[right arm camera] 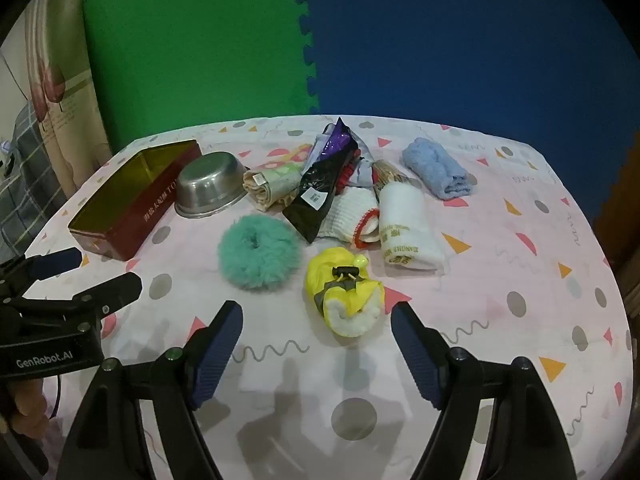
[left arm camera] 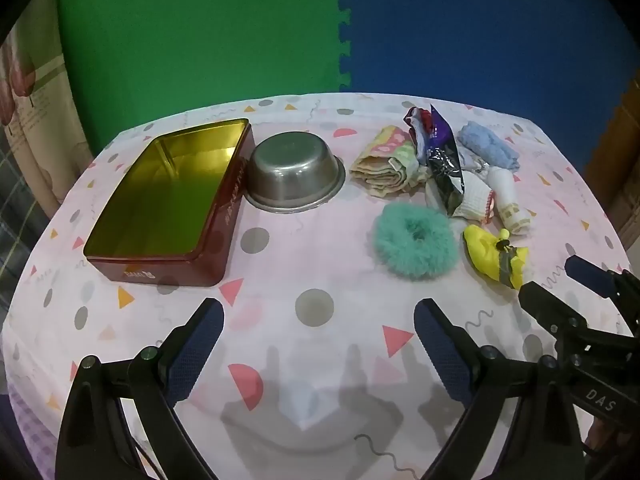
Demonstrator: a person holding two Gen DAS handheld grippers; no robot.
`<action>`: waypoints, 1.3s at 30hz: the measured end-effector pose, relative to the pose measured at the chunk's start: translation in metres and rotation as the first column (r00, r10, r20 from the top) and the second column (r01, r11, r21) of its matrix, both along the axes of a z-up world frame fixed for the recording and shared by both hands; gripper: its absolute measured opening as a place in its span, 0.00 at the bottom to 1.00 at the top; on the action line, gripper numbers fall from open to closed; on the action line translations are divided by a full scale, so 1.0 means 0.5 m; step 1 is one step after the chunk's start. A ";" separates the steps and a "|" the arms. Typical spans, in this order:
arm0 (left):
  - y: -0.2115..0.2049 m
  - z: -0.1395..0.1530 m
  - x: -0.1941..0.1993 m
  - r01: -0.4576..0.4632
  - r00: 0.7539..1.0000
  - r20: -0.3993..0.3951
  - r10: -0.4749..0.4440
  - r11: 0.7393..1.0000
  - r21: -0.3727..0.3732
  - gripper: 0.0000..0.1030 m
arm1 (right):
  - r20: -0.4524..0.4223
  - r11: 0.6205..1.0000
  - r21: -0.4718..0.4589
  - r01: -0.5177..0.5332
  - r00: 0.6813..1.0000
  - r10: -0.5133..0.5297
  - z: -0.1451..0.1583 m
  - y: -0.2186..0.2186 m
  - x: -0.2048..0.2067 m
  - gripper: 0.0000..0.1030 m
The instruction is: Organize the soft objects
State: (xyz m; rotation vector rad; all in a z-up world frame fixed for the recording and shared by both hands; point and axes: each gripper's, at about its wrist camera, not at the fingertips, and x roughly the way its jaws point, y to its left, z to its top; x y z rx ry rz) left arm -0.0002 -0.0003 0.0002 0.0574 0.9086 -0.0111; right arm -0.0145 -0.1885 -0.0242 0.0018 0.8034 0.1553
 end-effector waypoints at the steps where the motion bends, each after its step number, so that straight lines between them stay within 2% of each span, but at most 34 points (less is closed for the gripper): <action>1: 0.000 0.001 0.000 -0.001 1.000 0.003 0.001 1.000 -0.001 0.92 | 0.014 1.000 0.012 -0.002 1.000 0.001 0.001 -0.001 -0.001 0.76; 7: -0.009 -0.002 -0.007 0.000 1.000 0.017 0.000 1.000 0.015 0.92 | 0.010 1.000 0.009 -0.002 1.000 0.002 0.000 0.000 0.000 0.76; 29: 0.005 -0.009 -0.004 -0.001 1.000 -0.007 0.001 1.000 0.002 0.92 | 0.008 1.000 -0.003 -0.012 1.000 0.012 -0.003 0.004 -0.001 0.76; 39: 0.000 -0.012 -0.006 0.001 1.000 -0.010 -0.001 1.000 0.005 0.92 | 0.005 1.000 0.020 -0.003 1.000 0.003 -0.006 -0.004 0.000 0.76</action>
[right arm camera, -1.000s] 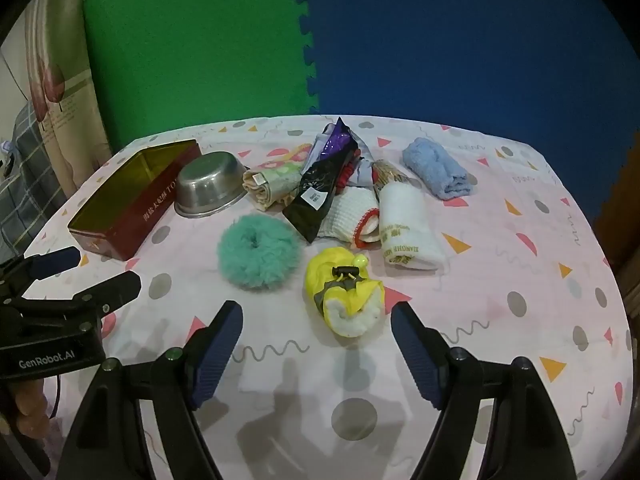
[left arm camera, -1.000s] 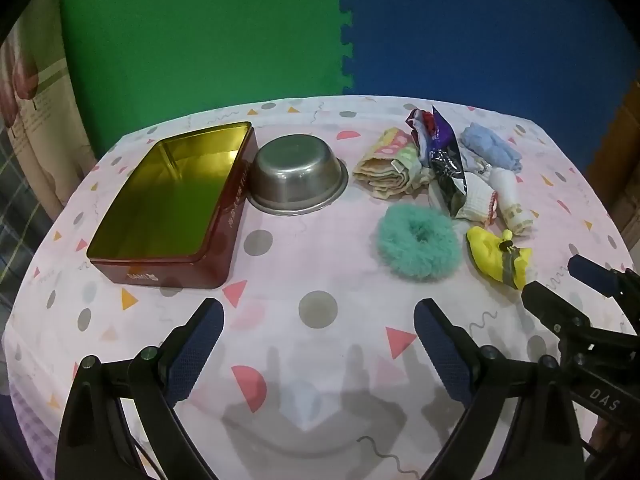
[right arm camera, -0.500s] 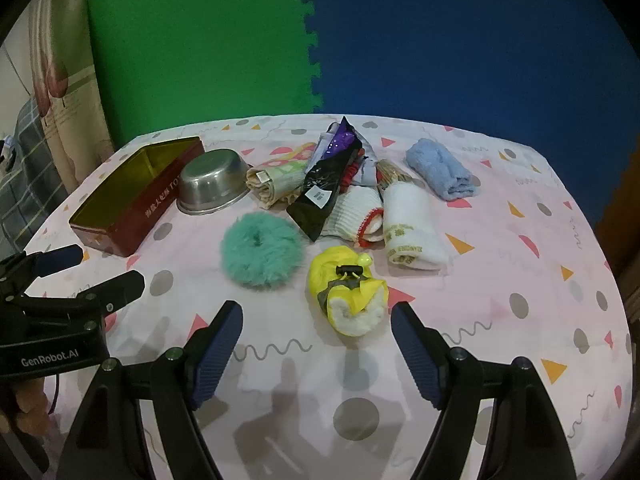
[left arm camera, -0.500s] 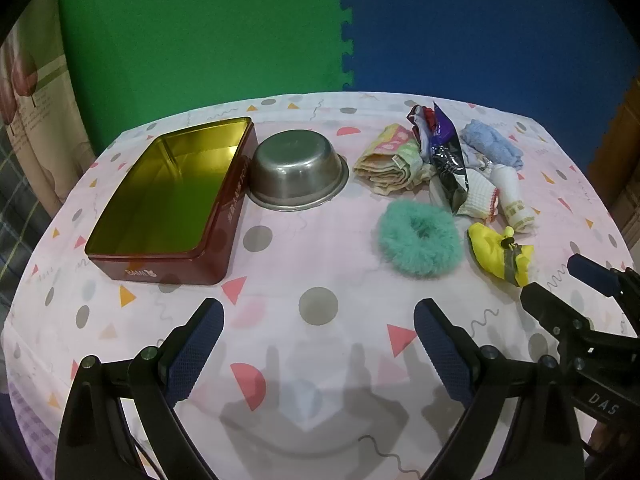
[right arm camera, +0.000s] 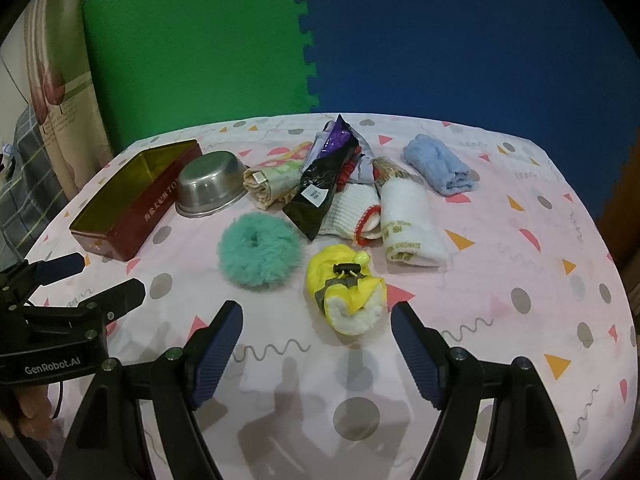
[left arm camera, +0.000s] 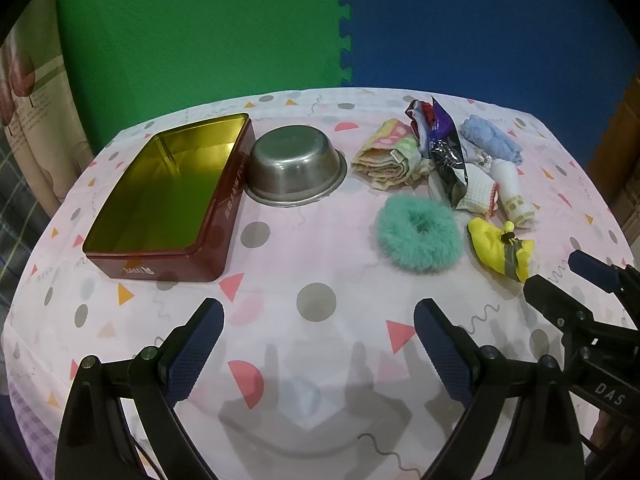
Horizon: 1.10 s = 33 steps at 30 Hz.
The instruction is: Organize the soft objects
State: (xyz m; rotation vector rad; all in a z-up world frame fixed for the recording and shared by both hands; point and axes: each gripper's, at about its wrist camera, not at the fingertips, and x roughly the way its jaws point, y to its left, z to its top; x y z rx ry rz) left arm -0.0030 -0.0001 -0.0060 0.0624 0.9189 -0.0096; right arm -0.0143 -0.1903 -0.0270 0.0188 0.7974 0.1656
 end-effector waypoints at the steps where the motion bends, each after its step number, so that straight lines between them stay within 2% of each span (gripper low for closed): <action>1: 0.000 0.000 0.000 -0.001 1.000 0.000 0.001 1.000 0.002 0.92 | 0.001 1.000 -0.001 -0.002 1.000 0.002 0.000 0.000 0.000 0.76; 33: 0.005 -0.012 0.005 -0.007 1.000 -0.022 0.007 1.000 0.008 0.92 | 0.001 1.000 -0.027 -0.016 1.000 0.016 -0.006 0.009 0.000 0.76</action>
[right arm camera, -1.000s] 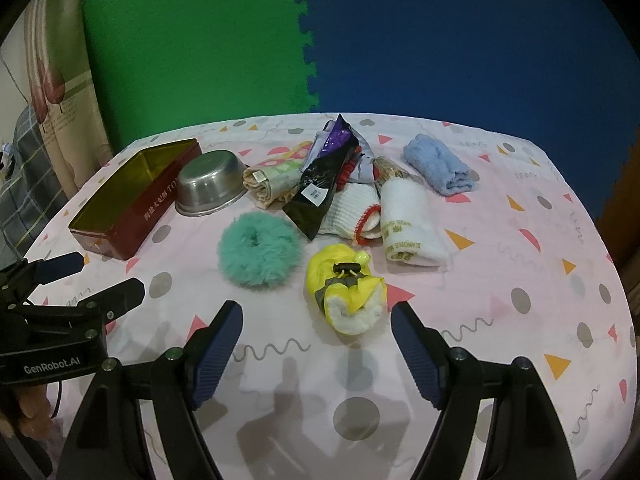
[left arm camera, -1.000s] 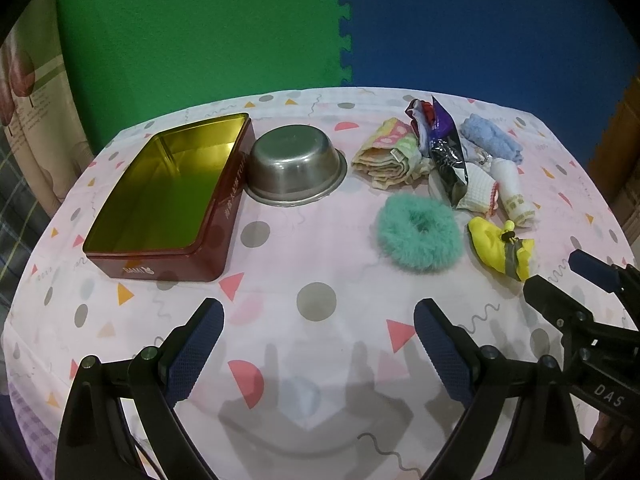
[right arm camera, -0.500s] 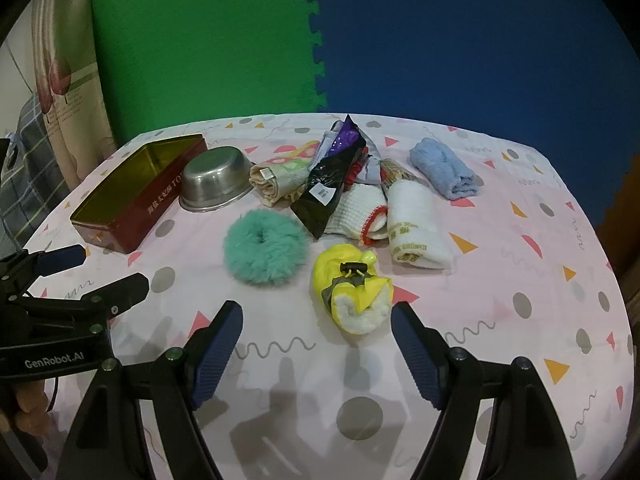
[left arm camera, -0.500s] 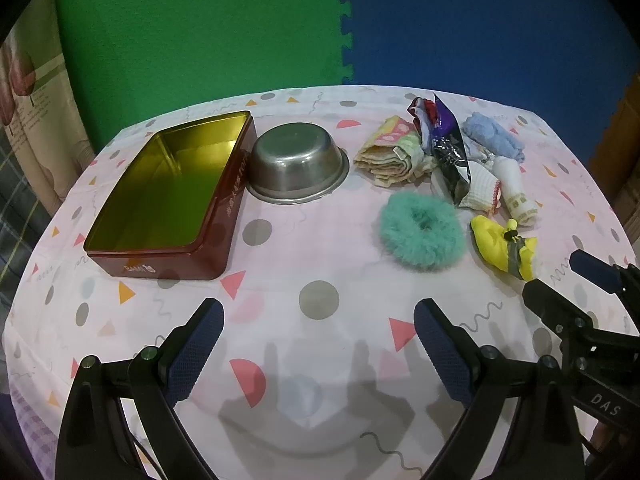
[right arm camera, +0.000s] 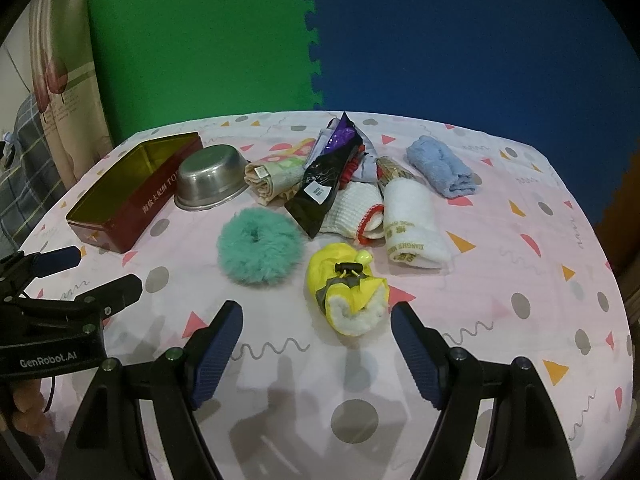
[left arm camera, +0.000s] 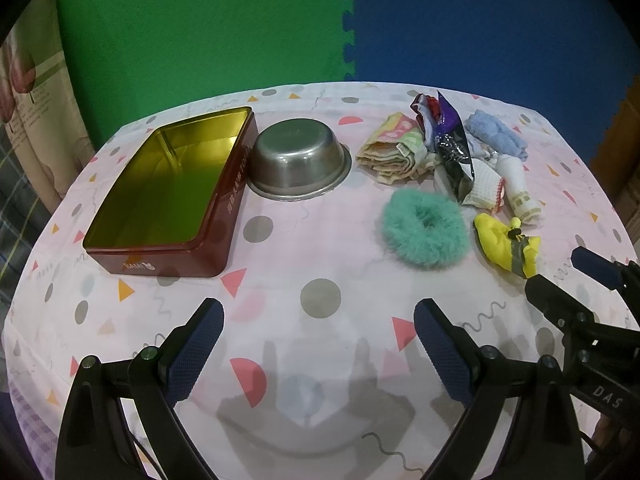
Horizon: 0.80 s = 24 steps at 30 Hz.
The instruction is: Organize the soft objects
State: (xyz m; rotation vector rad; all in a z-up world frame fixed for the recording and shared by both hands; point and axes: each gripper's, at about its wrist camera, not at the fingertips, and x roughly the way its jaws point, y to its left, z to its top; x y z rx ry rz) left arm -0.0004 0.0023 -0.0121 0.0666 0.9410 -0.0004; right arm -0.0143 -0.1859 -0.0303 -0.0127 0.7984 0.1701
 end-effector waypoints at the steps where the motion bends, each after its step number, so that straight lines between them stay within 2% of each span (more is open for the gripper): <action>1: 0.000 -0.001 0.001 0.000 1.000 -0.002 0.000 1.000 0.001 0.92 | -0.002 1.000 0.000 -0.002 1.000 0.002 -0.001 -0.001 0.002 0.76; 6: 0.002 -0.005 0.009 -0.003 1.000 -0.012 0.003 1.000 0.003 0.92 | -0.016 1.000 0.013 -0.007 1.000 0.008 -0.008 -0.009 0.015 0.76; 12: 0.007 -0.015 0.018 -0.008 1.000 -0.027 0.008 1.000 0.005 0.92 | -0.039 0.999 -0.018 -0.029 0.999 0.029 -0.019 -0.013 0.038 0.76; 24: -0.001 -0.040 0.056 0.013 0.999 -0.049 -0.013 1.000 0.005 0.92 | -0.097 0.998 -0.032 -0.054 0.994 0.050 -0.073 -0.028 0.101 0.76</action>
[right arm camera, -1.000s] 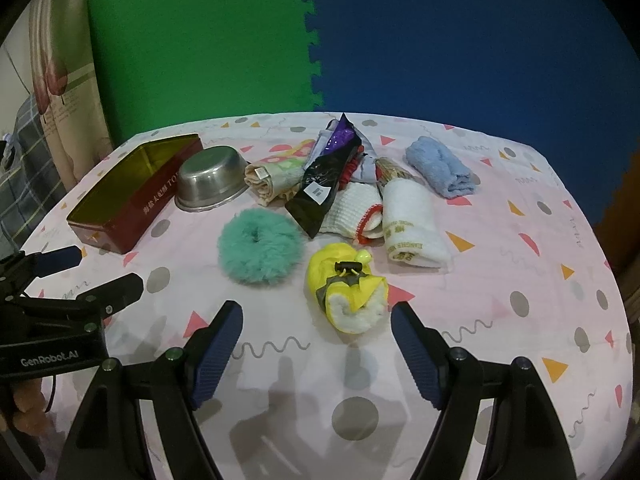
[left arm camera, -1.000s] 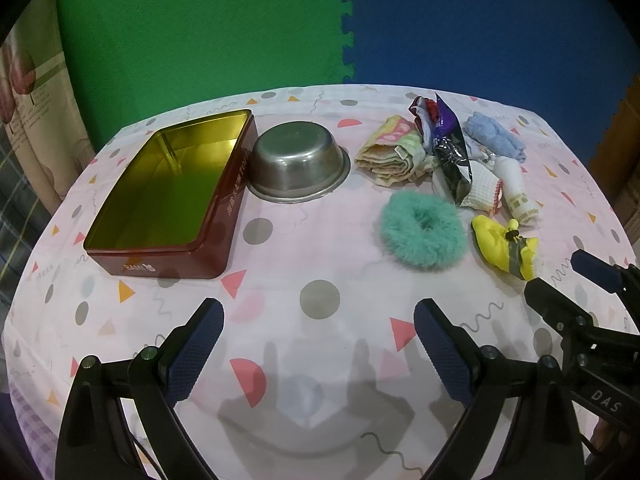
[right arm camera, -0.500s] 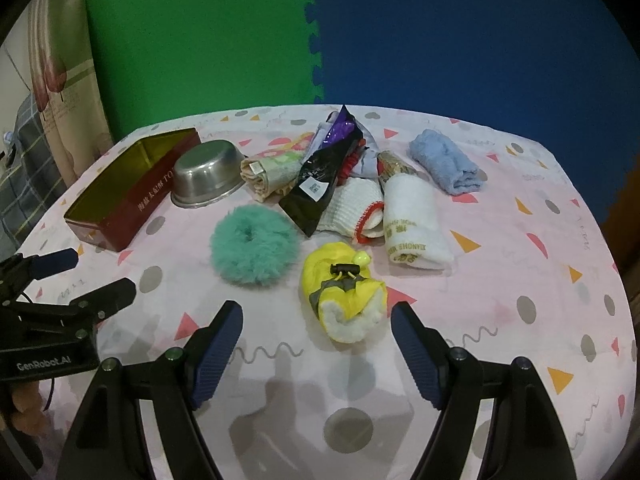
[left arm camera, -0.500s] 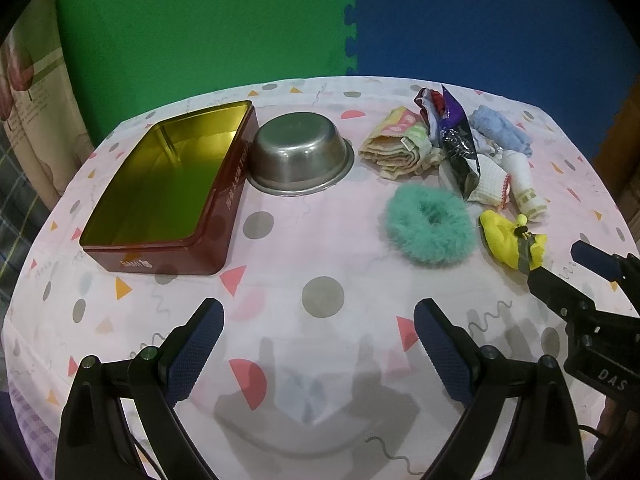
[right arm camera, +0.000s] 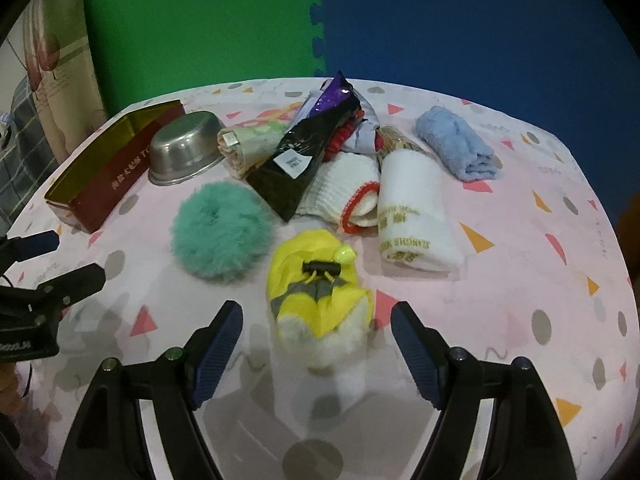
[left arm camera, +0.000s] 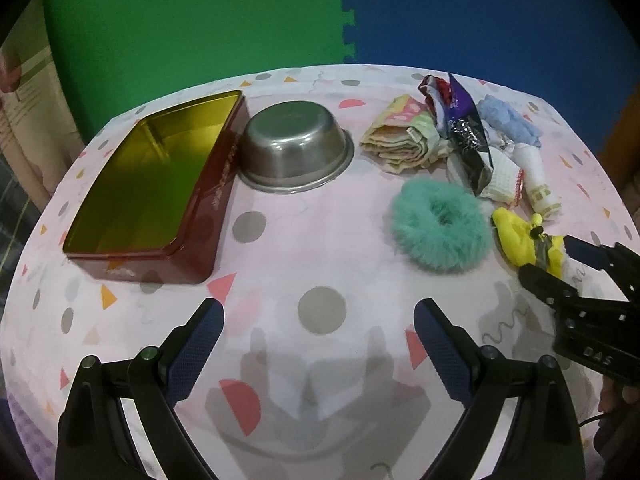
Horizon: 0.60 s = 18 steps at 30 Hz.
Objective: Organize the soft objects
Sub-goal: 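Grasp the teal scrunchie with the left tool while the right tool grasps the yellow slipper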
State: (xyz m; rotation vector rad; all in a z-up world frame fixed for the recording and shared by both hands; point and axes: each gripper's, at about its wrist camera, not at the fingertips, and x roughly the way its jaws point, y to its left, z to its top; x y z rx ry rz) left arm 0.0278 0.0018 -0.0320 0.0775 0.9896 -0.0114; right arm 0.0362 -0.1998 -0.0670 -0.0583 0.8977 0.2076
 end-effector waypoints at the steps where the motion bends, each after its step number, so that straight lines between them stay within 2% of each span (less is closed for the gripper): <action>1: -0.003 -0.001 0.005 0.003 1.000 -0.002 -0.003 1.000 0.003 0.92 | -0.004 1.000 -0.004 -0.002 1.000 0.002 -0.004 0.001 0.007 0.76; 5: -0.014 -0.006 0.021 0.024 1.000 -0.007 -0.025 1.000 -0.004 0.92 | -0.011 1.000 -0.009 -0.007 1.000 0.007 -0.016 0.008 0.029 0.76; 6: -0.019 -0.009 0.027 0.037 0.999 -0.020 -0.037 0.999 -0.012 0.92 | -0.016 1.000 -0.007 -0.010 1.000 0.010 -0.019 0.010 0.033 0.73; 7: -0.023 -0.012 0.031 0.046 0.999 -0.027 -0.047 0.999 -0.019 0.92 | -0.019 1.000 -0.008 -0.007 1.000 0.007 -0.024 0.013 0.036 0.68; 8: -0.027 -0.014 0.033 0.054 0.998 -0.031 -0.054 0.998 -0.021 0.92 | -0.023 1.000 -0.007 -0.010 1.000 0.010 -0.028 0.015 0.039 0.52; 9: -0.033 -0.016 0.038 0.064 0.997 -0.036 -0.065 0.998 -0.024 0.92 | -0.025 1.000 -0.013 -0.011 1.000 0.010 -0.032 0.017 0.041 0.47; 14: -0.059 -0.021 0.053 0.106 0.993 -0.045 -0.109 0.993 -0.057 0.92 | -0.011 1.000 -0.003 0.010 1.000 -0.010 -0.029 0.010 0.041 0.42; 18: -0.082 -0.025 0.079 0.135 0.988 -0.061 -0.141 0.987 -0.090 0.92 | -0.008 0.999 -0.021 0.035 0.999 -0.036 -0.030 -0.001 0.028 0.42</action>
